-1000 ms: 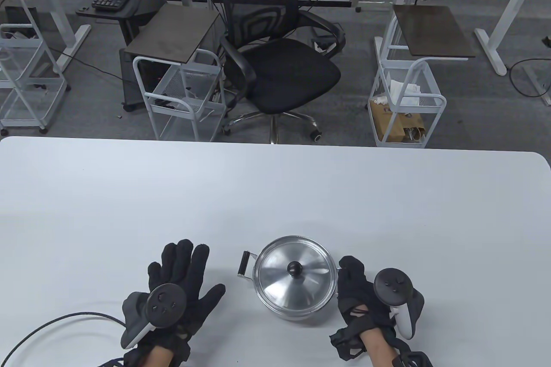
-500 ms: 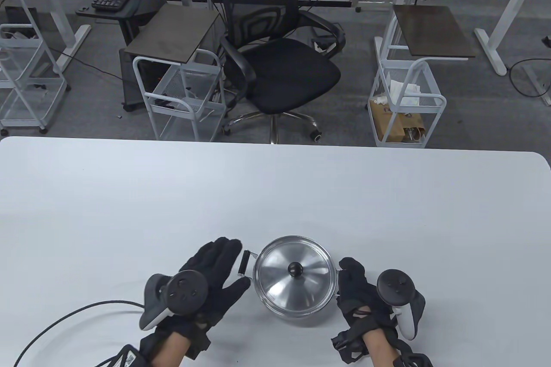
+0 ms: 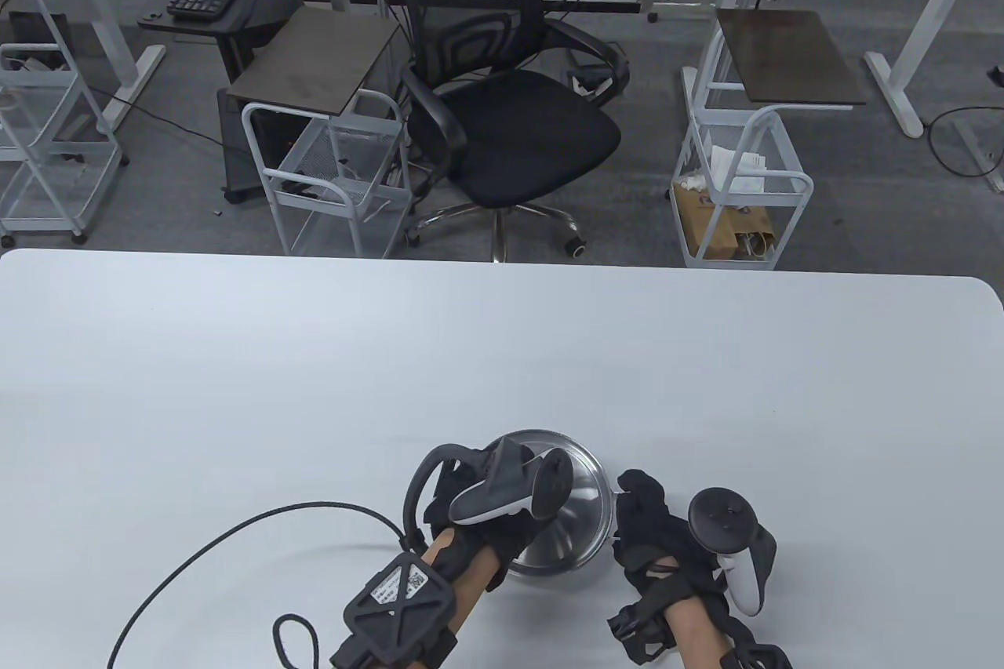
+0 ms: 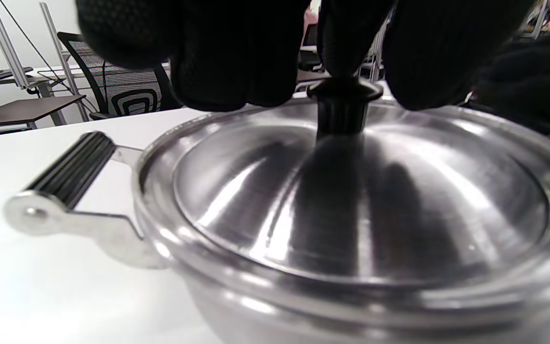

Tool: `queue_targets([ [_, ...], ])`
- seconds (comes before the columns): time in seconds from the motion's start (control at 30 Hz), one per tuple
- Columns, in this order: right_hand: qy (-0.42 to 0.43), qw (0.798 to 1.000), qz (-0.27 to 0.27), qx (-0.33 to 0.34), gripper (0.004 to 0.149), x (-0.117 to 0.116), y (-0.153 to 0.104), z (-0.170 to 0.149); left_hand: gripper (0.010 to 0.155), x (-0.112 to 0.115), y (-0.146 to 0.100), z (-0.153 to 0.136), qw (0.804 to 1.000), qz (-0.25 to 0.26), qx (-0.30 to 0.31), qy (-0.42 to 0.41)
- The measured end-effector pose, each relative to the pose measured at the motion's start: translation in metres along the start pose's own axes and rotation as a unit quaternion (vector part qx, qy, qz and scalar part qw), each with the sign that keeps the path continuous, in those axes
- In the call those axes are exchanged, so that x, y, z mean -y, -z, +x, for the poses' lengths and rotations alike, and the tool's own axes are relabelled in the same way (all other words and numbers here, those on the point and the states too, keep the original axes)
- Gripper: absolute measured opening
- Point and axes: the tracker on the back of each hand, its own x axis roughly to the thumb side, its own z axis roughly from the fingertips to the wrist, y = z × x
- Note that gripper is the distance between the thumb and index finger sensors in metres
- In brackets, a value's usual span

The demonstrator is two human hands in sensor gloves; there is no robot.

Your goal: Remove lid from the pot

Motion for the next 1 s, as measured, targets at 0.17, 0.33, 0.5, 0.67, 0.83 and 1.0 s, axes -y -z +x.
queue_targets([
  [0.17, 0.001, 1.0, 0.003, 0.0, 0.052, 0.0, 0.001, 0.001, 0.045, 0.004, 0.005, 0.008, 1.0, 0.007, -0.001, 0.024],
  [0.33, 0.0, 1.0, 0.003, 0.001, 0.052, 0.0, 0.001, 0.001, 0.045, 0.009, 0.005, 0.008, 1.0, 0.024, 0.015, 0.013],
  [0.5, -0.002, 1.0, 0.004, 0.001, 0.052, 0.001, 0.001, 0.001, 0.047, 0.014, 0.005, 0.009, 0.998, 0.052, 0.026, 0.015],
  [0.67, -0.006, 1.0, 0.004, 0.002, 0.051, 0.001, 0.001, 0.002, 0.046, 0.016, 0.004, 0.006, 0.997, 0.076, 0.032, -0.006],
  [0.83, -0.008, 1.0, 0.002, 0.002, 0.052, 0.001, 0.002, 0.001, 0.048, 0.014, 0.004, 0.002, 0.996, 0.077, 0.029, -0.022],
  [1.0, -0.012, 1.0, 0.002, 0.002, 0.054, 0.001, 0.002, 0.002, 0.049, 0.003, -0.003, -0.018, 0.99, 0.104, 0.018, -0.099],
])
